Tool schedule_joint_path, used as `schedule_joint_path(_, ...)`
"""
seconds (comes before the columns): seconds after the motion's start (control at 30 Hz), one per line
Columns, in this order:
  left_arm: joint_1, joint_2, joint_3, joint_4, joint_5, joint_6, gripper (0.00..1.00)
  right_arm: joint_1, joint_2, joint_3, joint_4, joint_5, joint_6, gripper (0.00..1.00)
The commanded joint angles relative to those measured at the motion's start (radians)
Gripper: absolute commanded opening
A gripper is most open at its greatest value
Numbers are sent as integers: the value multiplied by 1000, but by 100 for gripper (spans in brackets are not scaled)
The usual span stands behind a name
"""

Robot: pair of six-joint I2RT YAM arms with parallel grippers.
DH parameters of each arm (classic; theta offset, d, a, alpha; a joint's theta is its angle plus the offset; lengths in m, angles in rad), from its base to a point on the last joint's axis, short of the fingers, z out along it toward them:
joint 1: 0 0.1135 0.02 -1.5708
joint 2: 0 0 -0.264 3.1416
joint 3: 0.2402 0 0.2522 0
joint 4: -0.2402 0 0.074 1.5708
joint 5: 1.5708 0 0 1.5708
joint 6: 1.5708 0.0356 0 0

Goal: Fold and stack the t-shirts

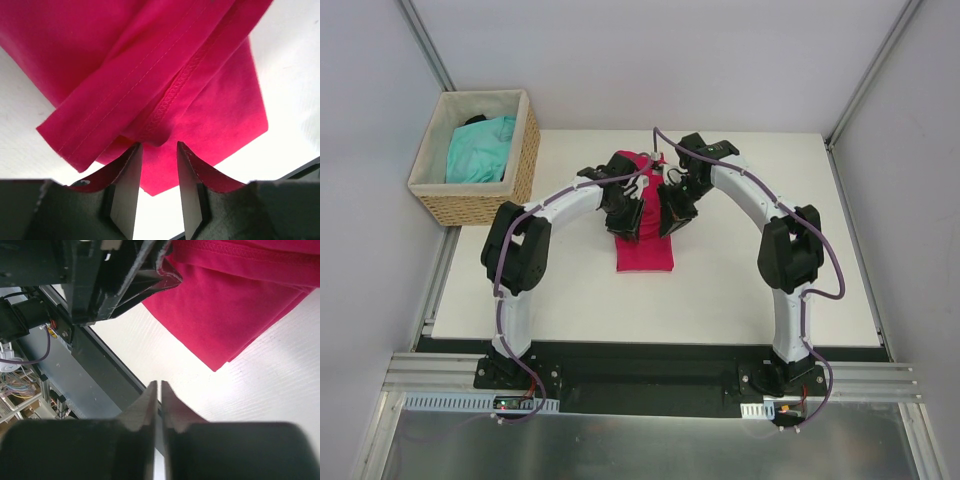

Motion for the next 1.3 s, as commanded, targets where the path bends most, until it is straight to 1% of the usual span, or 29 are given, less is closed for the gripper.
schedule_joint_path(0.0, 0, -3, 62, -3, -19, 37, 33, 6, -70, 3, -24, 19, -9, 22)
schedule_joint_path(0.03, -1, -6, 63, -5, -20, 39, 33, 4, -73, 5, -19, 21, -8, 32)
schedule_joint_path(0.07, 0, -9, 63, -5, -28, 39, 33, 4, -75, 5, -16, 31, 0, 35)
schedule_joint_path(0.17, 2, -9, 60, -6, -26, 42, 33, 4, -78, 9, -7, 42, 5, 41)
schedule_joint_path(0.23, 2, 0, 63, -6, -23, 40, 32, 6, -78, 16, -7, 45, 5, 42)
schedule_joint_path(0.33, 2, 12, 74, -6, -17, 37, 29, 4, -82, 16, -10, 51, 3, 43)
schedule_joint_path(0.37, 2, 14, 80, -8, -19, 36, 23, 4, -84, 16, -10, 53, 2, 43)
schedule_joint_path(0.5, 2, 20, 92, -8, -28, 26, 8, 4, -95, 8, -12, 54, -3, 44)
schedule_joint_path(0.67, 2, 25, 98, -8, -38, 17, 1, 4, -102, 9, -18, 54, -5, 45)
schedule_joint_path(0.97, 19, 37, 180, -6, -66, -4, 0, 3, -115, 5, -39, 53, -6, 45)
schedule_joint_path(1.27, 77, 129, 313, -6, -40, -21, 0, 4, -135, -1, -81, 80, -9, 45)
